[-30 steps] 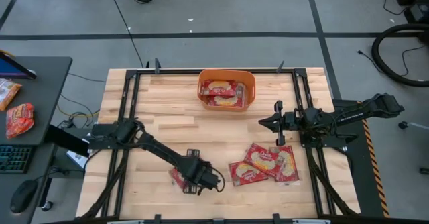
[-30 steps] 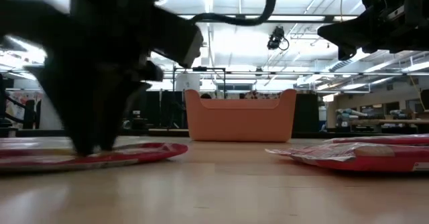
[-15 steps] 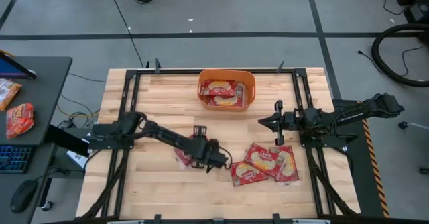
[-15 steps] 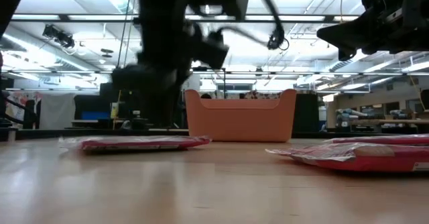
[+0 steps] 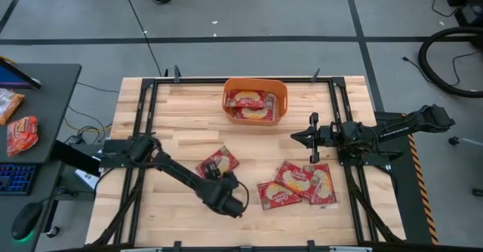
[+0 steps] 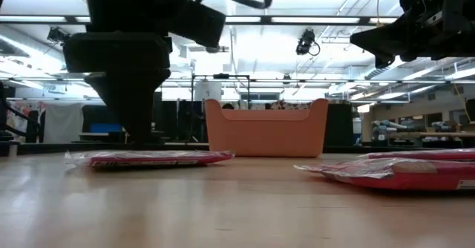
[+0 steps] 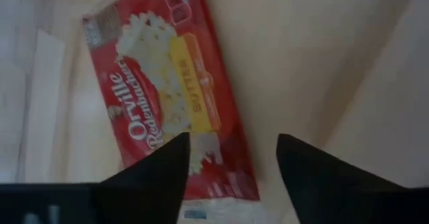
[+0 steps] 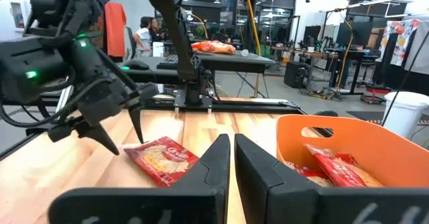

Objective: Sort popcorn bags into baskets
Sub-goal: Put the red popcorn bag into the orange bin

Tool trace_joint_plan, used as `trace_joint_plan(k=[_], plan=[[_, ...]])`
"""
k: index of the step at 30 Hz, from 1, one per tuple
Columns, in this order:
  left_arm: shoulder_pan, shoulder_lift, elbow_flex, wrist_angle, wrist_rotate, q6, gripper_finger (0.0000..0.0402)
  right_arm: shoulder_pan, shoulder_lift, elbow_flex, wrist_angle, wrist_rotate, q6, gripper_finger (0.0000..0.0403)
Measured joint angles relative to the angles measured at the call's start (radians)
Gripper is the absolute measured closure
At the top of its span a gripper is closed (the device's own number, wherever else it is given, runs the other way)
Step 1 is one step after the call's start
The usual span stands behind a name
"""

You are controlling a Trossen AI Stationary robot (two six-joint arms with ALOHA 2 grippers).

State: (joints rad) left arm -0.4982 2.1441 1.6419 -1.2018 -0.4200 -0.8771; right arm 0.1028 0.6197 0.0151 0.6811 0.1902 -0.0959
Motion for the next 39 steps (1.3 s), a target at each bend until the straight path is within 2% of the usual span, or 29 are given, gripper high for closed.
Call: trace_joint_plan(k=[4, 9, 17, 23, 28, 33, 39], plan=[[-0.006, 0.020, 0.001, 0.017, -0.094, -0.003, 0.0137, 0.000, 0.000, 0.000, 0.000, 0.000, -0.002, 0.0376], [-0.006, 0.086, 0.000, 0.047, -0.104, -0.009, 0.0134, 0.000, 0.000, 0.000, 0.000, -0.001, -0.002, 0.0376], [-0.006, 0.115, 0.001, -0.079, -0.116, -0.061, 0.0171, 0.000, 0.000, 0.000, -0.001, -0.001, -0.002, 0.0376], [-0.007, 0.115, 0.000, -0.108, -0.114, -0.053, 0.0203, 0.000, 0.000, 0.000, -0.001, -0.002, -0.002, 0.0376], [-0.004, 0.114, -0.068, -0.111, -0.108, -0.054, 0.0221, 0.000, 0.000, 0.000, -0.001, -0.002, -0.002, 0.0376], [-0.007, 0.108, -0.134, -0.110, -0.093, -0.053, 0.0267, 0.000, 0.000, 0.000, -0.001, -0.002, -0.002, 0.0376], [-0.012, 0.098, -0.137, -0.098, -0.096, 0.001, 0.0382, 0.000, 0.000, 0.000, -0.001, -0.002, -0.004, 0.0376]])
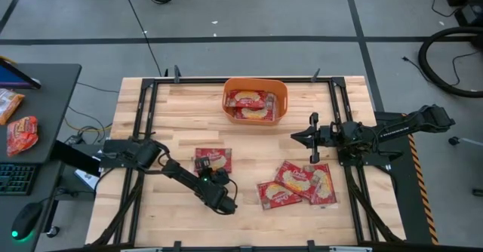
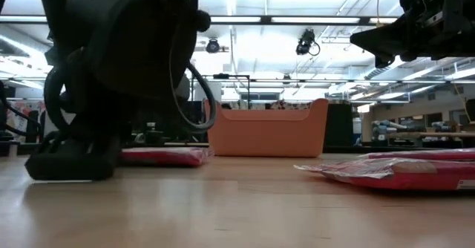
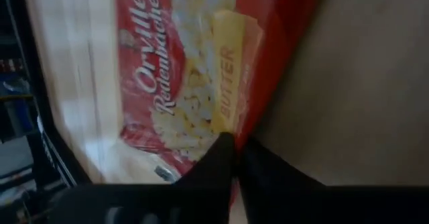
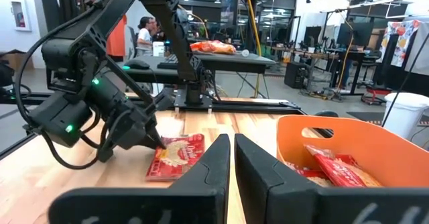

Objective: Sort popcorn bags into baskets
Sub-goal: Put the red popcorn bag into the orange bin

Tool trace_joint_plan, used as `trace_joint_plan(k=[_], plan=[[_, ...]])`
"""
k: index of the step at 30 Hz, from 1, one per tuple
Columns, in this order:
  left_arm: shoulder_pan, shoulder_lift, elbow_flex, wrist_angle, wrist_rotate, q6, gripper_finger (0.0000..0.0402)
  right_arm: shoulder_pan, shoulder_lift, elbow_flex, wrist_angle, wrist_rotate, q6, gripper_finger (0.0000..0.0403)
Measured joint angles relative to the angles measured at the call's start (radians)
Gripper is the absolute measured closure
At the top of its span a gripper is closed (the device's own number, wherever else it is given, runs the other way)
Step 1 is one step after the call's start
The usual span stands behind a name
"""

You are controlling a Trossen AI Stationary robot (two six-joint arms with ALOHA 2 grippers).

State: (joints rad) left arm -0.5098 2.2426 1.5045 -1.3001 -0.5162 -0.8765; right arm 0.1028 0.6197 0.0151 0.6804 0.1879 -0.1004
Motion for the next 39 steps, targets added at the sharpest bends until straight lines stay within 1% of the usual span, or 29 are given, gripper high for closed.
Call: trace_joint_plan(k=[1, 6, 12, 15, 17, 19, 21, 25, 27, 30, 34, 39], plan=[[0.000, -0.010, -0.001, 0.000, -0.005, 0.016, 0.0390, 0.000, 0.000, 0.000, 0.000, 0.000, 0.000, 0.0376], [0.002, -0.103, 0.000, -0.004, -0.063, 0.061, 0.0396, 0.000, 0.000, 0.000, 0.000, 0.000, 0.000, 0.0376], [0.029, -0.225, 0.000, -0.034, -0.094, 0.064, 0.0398, 0.000, 0.000, 0.000, 0.001, 0.000, 0.000, 0.0376], [0.046, -0.268, 0.001, -0.029, -0.128, 0.064, 0.0399, 0.000, 0.000, 0.000, 0.001, 0.000, 0.000, 0.0376], [0.060, -0.292, 0.011, -0.031, -0.153, 0.067, 0.0399, 0.000, 0.000, 0.000, 0.002, 0.000, 0.000, 0.0376], [0.078, -0.297, 0.053, -0.037, -0.194, 0.099, 0.0400, 0.000, 0.000, 0.000, 0.005, 0.000, 0.000, 0.0376], [0.098, -0.295, 0.115, -0.049, -0.244, 0.157, 0.0400, 0.000, 0.000, 0.000, 0.007, 0.000, 0.000, 0.0376], [0.155, -0.292, 0.219, -0.010, -0.332, 0.290, 0.0400, 0.000, 0.000, 0.000, 0.008, 0.000, 0.001, 0.0376], [0.191, -0.292, 0.252, 0.005, -0.378, 0.346, 0.0400, 0.000, 0.000, 0.000, 0.008, 0.000, 0.001, 0.0376], [0.247, -0.292, 0.265, 0.079, -0.438, 0.459, 0.0401, 0.000, 0.000, 0.000, 0.008, 0.000, 0.001, 0.0376], [0.330, -0.292, 0.257, 0.230, -0.446, 0.646, 0.0401, 0.000, 0.000, 0.000, 0.007, 0.000, 0.000, 0.0376], [0.438, -0.292, 0.215, 0.412, -0.409, 0.876, 0.0401, 0.000, 0.000, 0.000, 0.007, 0.000, 0.000, 0.0376]])
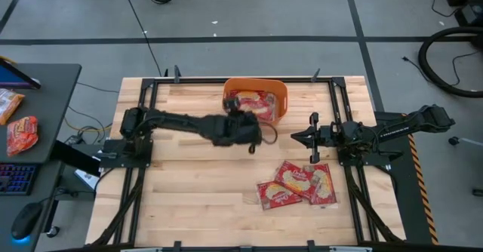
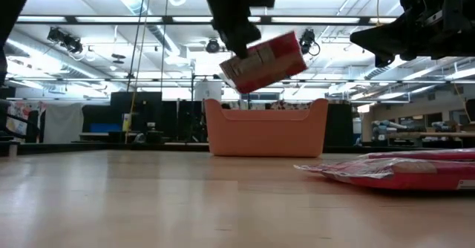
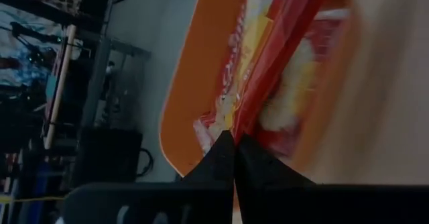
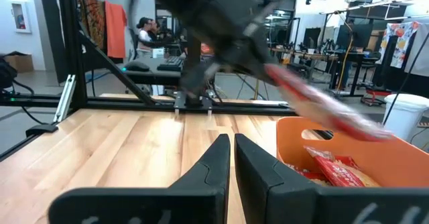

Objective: Sort popcorn bags into baskets
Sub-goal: Put the red popcorn bag into the orange bin

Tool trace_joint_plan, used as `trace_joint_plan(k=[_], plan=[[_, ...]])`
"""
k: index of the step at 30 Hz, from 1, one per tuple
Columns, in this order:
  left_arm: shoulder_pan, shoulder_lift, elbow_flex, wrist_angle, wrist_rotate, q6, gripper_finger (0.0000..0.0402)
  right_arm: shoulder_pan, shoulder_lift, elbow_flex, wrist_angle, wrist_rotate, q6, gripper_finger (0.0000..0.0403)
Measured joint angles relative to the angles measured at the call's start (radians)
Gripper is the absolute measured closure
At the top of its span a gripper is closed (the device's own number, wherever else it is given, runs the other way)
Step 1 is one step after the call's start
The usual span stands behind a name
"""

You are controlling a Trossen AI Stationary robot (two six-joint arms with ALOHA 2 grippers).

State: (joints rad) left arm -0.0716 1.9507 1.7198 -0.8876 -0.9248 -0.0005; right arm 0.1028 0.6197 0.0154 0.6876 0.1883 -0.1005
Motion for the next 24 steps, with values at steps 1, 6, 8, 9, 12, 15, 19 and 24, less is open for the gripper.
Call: trace_joint_plan(k=[1, 6, 8, 9, 12, 15, 19, 24], plan=[[0.022, 0.000, -0.008, 0.023, 0.007, 0.027, 0.0401, 0.000, 0.000, 0.000, 0.000, 0.000, 0.000, 0.0376], [0.120, 0.000, -0.046, 0.106, 0.048, 0.073, 0.0401, 0.000, 0.000, 0.000, 0.000, 0.000, -0.005, 0.0376], [0.154, 0.000, -0.062, 0.126, 0.068, 0.073, 0.0399, 0.000, 0.000, 0.000, -0.001, 0.000, -0.006, 0.0376], [0.173, 0.000, -0.071, 0.132, 0.094, 0.070, 0.0397, 0.000, 0.000, 0.000, -0.001, 0.000, -0.006, 0.0376], [0.218, 0.000, -0.102, 0.139, 0.195, 0.004, 0.0381, 0.000, 0.000, 0.000, -0.003, 0.000, -0.007, 0.0376], [0.235, 0.000, -0.116, 0.138, 0.254, -0.064, 0.0350, 0.000, 0.000, 0.000, -0.005, 0.000, -0.008, 0.0376], [0.202, 0.000, -0.117, 0.156, 0.268, -0.061, 0.0298, 0.000, 0.000, 0.000, -0.008, 0.000, -0.008, 0.0376], [0.118, 0.000, -0.117, 0.246, 0.437, 0.049, 0.0254, 0.000, 0.000, 0.000, -0.008, 0.000, -0.010, 0.0376]])
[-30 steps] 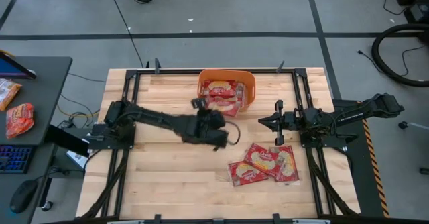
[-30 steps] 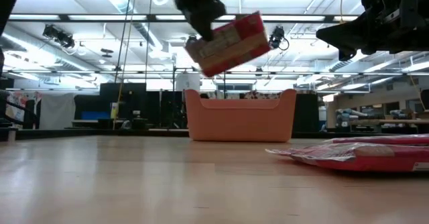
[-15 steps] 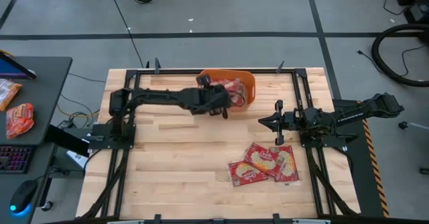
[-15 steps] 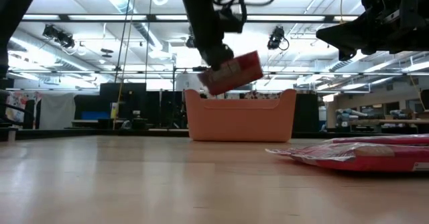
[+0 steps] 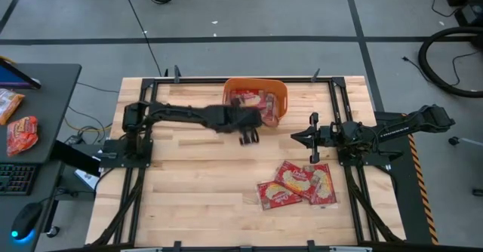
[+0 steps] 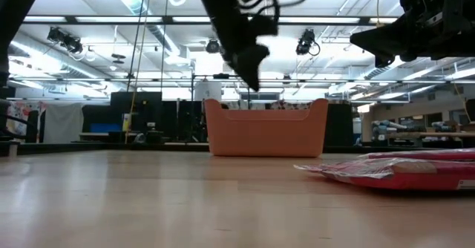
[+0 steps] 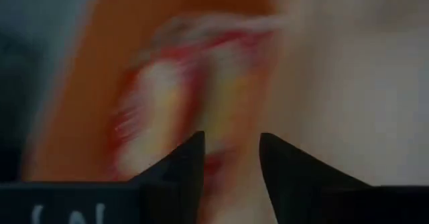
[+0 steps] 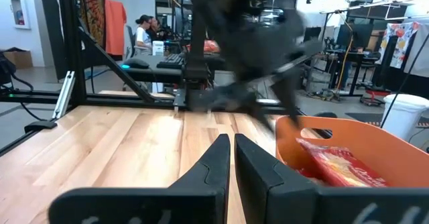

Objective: Sort popcorn bags into baskets
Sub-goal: Put the red popcorn bag into the orange bin

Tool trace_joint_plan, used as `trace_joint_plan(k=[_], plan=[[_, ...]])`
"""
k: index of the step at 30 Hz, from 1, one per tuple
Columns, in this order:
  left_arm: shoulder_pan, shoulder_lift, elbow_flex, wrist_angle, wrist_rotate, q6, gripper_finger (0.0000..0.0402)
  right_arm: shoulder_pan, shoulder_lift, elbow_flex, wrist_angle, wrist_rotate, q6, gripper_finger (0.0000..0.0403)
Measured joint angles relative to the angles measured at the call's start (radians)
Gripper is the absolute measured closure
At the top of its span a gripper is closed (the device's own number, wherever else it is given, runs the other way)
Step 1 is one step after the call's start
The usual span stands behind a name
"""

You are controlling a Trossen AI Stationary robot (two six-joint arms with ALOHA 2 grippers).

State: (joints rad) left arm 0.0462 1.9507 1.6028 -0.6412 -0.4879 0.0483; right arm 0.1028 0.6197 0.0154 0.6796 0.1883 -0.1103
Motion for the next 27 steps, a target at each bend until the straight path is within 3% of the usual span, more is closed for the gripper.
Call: trace_joint_plan(k=[3, 6, 8, 13, 17, 22, 27], plan=[[-0.062, 0.015, -0.007, 0.108, 0.161, 0.065, 0.0248, 0.000, 0.000, 0.000, -0.002, 0.000, -0.002, 0.0376], [-0.123, 0.032, -0.027, 0.167, 0.232, 0.077, 0.0247, 0.003, -0.001, 0.000, -0.003, -0.001, 0.030, 0.0376], [-0.156, 0.035, -0.027, 0.171, 0.226, 0.093, 0.0247, 0.012, -0.009, 0.007, -0.041, -0.005, 0.041, 0.0376], [-0.213, 0.034, -0.026, 0.099, 0.122, 0.107, 0.0258, 0.045, 0.018, 0.125, -0.326, 0.065, 0.082, 0.0376], [-0.230, 0.029, -0.046, 0.071, 0.099, 0.164, 0.0277, 0.088, 0.097, 0.204, -0.381, 0.140, 0.130, 0.0376], [-0.225, 0.004, -0.175, 0.162, 0.098, 0.224, 0.0299, 0.162, 0.251, 0.276, -0.427, 0.236, 0.223, 0.0376], [-0.223, -0.068, -0.309, 0.253, 0.098, 0.213, 0.0315, 0.232, 0.412, 0.400, -0.581, 0.282, 0.350, 0.0376]])
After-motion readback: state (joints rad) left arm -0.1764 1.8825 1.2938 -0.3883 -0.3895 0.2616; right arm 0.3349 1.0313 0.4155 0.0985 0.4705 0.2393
